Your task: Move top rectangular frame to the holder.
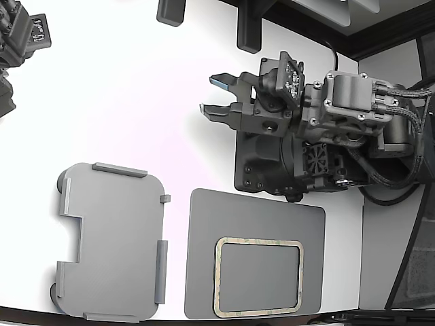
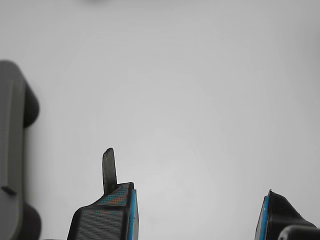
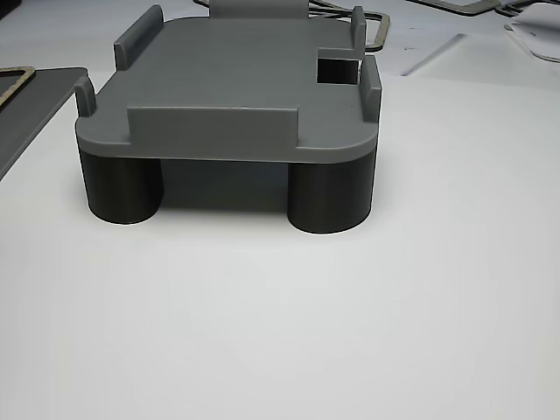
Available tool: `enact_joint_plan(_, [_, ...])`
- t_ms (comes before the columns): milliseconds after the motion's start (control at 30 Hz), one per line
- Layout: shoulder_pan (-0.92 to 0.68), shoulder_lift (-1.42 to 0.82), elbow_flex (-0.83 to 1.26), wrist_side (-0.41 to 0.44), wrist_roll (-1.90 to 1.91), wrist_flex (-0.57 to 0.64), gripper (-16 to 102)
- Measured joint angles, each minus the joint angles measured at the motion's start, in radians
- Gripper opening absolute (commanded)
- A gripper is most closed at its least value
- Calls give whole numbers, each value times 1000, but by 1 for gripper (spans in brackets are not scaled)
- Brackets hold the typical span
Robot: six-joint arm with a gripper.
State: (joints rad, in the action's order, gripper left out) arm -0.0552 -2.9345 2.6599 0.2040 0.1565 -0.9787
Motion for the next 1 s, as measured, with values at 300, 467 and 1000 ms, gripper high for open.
enact_joint_plan(300, [6,0,0,-51,-34,2,100])
enact_joint_plan(467, [6,5,-18,-34,-29,3,100])
enact_joint_plan(1000, [-126,529,-600,-3,61,-219,100])
